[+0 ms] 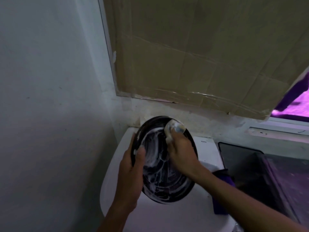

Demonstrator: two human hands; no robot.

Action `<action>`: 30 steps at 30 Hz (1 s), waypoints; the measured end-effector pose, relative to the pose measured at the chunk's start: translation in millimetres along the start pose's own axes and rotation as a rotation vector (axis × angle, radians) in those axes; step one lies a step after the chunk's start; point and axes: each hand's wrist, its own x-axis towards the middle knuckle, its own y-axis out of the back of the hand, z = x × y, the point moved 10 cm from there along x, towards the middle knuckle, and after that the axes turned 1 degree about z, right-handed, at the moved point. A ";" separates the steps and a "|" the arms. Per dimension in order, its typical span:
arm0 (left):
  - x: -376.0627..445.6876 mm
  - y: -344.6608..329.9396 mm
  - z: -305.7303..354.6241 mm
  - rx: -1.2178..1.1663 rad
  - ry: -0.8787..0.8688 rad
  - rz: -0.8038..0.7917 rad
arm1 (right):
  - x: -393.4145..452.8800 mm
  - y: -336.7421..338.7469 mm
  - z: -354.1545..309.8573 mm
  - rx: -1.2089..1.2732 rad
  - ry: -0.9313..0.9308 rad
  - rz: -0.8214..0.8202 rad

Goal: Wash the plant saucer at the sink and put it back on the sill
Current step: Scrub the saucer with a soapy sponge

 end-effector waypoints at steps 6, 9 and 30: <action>-1.0 7.0 -18.4 -0.024 0.053 0.029 | -36.9 -34.3 -77.7 0.221 0.333 -0.216; 3.3 17.6 -20.1 -0.076 0.079 0.037 | -67.9 -41.2 -77.8 -0.173 0.651 -0.393; 3.9 8.5 -19.8 -0.117 0.065 -0.067 | -34.4 12.2 -13.3 -0.618 0.526 -0.150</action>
